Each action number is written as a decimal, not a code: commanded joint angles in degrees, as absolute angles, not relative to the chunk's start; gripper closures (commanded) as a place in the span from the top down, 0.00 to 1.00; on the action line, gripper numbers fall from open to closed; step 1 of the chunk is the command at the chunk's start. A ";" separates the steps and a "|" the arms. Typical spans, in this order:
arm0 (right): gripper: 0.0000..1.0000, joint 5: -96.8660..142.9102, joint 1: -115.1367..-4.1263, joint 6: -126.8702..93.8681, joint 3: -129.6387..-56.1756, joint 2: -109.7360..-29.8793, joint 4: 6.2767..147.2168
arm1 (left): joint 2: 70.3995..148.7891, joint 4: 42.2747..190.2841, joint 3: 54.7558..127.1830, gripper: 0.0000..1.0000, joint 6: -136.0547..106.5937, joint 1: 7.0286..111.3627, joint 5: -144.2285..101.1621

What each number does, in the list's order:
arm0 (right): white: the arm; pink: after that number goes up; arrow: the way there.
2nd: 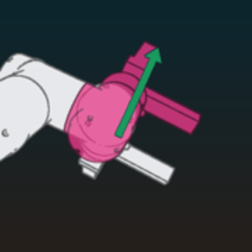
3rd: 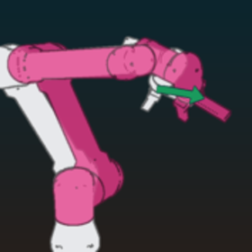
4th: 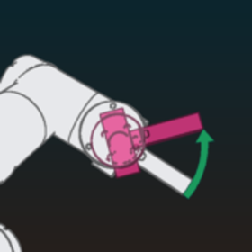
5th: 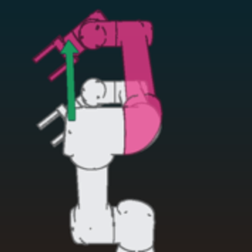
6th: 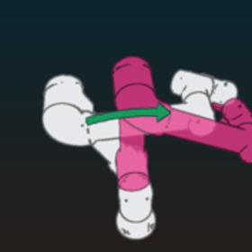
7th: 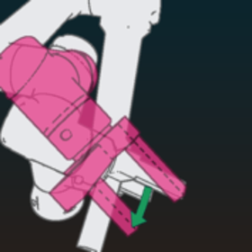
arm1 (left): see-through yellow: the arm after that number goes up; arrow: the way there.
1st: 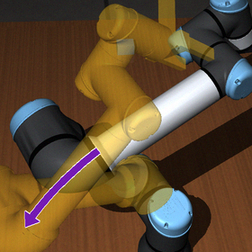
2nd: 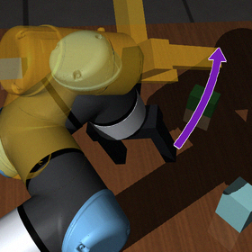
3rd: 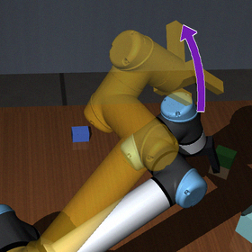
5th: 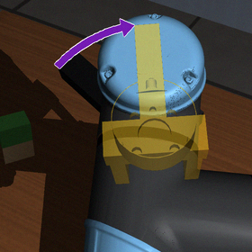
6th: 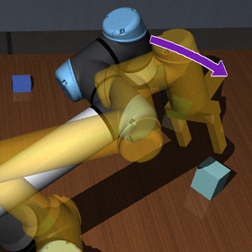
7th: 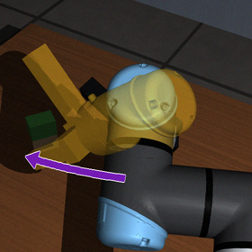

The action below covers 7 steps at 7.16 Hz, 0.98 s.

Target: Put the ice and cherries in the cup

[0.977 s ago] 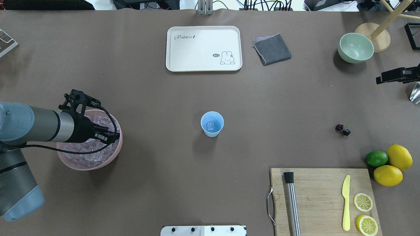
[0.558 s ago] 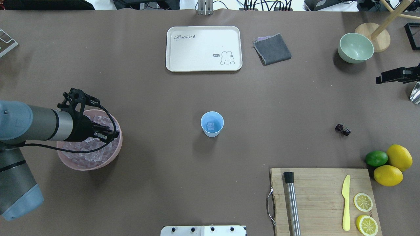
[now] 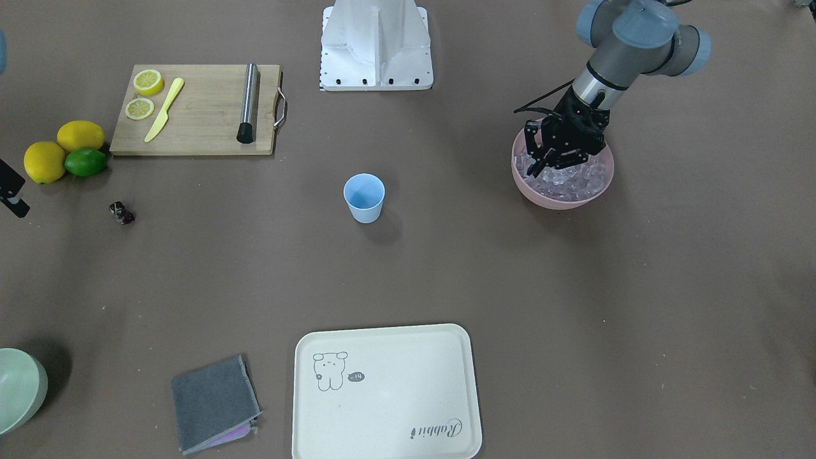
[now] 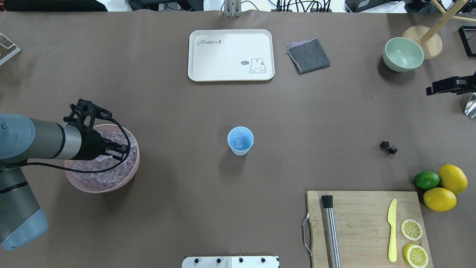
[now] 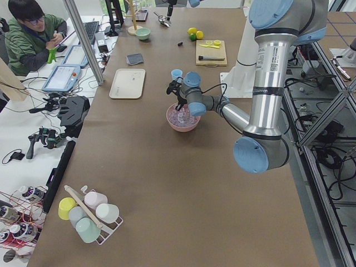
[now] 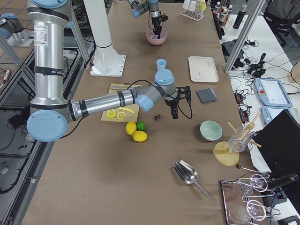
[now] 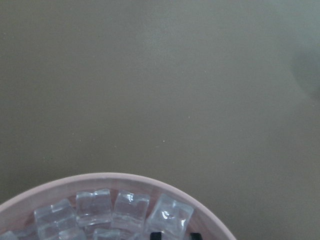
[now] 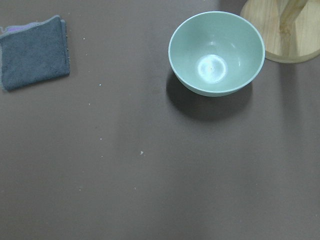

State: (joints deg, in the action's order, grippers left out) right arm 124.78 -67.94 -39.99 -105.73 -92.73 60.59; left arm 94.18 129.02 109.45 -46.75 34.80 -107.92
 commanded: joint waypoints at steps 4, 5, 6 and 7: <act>1.00 124.72 -67.94 -39.99 -105.73 -92.72 60.64 | 93.43 128.76 111.19 0.29 -46.76 38.84 -112.85; 1.00 124.72 -67.94 -39.99 -105.73 -92.72 60.56 | 93.78 128.67 110.22 0.43 -46.58 38.85 -112.59; 1.00 124.72 -67.94 -39.99 -105.73 -92.72 60.56 | 94.48 128.67 109.17 0.54 -46.67 38.76 -112.33; 1.00 124.72 -67.94 -39.99 -105.73 -92.72 60.64 | 95.18 128.67 108.38 0.57 -46.67 38.76 -112.32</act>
